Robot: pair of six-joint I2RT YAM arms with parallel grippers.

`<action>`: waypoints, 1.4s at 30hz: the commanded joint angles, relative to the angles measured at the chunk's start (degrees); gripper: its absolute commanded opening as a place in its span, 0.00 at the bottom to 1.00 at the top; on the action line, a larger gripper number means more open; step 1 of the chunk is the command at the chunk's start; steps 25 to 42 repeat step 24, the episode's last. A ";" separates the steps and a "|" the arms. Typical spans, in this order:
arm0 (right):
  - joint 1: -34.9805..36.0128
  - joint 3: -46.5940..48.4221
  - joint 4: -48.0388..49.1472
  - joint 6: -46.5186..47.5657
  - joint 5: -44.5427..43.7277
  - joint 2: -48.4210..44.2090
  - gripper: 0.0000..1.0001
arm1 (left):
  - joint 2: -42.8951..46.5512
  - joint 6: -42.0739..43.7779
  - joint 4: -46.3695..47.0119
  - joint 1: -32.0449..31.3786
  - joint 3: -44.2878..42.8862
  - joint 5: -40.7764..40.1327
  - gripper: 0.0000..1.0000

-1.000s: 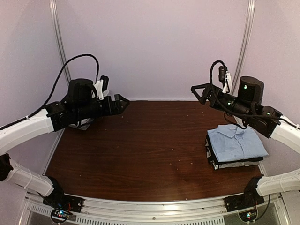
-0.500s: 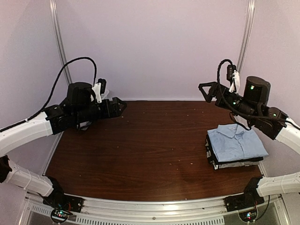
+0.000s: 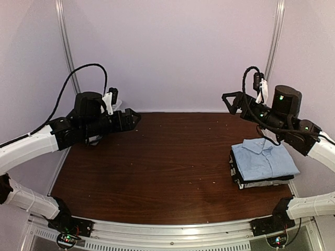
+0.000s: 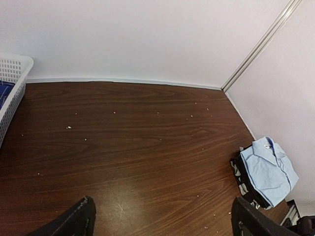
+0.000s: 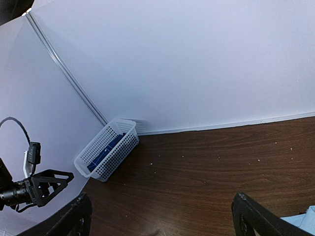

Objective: Fold and stack the long sleeve shirts
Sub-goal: Reset both arms

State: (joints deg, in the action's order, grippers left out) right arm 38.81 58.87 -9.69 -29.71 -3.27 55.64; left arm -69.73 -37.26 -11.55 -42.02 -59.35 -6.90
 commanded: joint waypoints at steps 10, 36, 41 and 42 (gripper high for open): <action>0.18 -0.16 -0.59 0.56 -0.73 0.47 1.00 | 1.27 1.08 2.37 -0.26 0.82 -0.84 0.98; 0.17 -0.10 -0.44 0.57 -0.82 0.60 1.00 | 0.74 1.13 2.33 -0.23 0.56 -0.67 0.98; 0.17 -0.10 -0.44 0.57 -0.82 0.60 1.00 | 0.74 1.13 2.33 -0.23 0.56 -0.67 0.98; 0.17 -0.10 -0.44 0.57 -0.82 0.60 1.00 | 0.74 1.13 2.33 -0.23 0.56 -0.67 0.98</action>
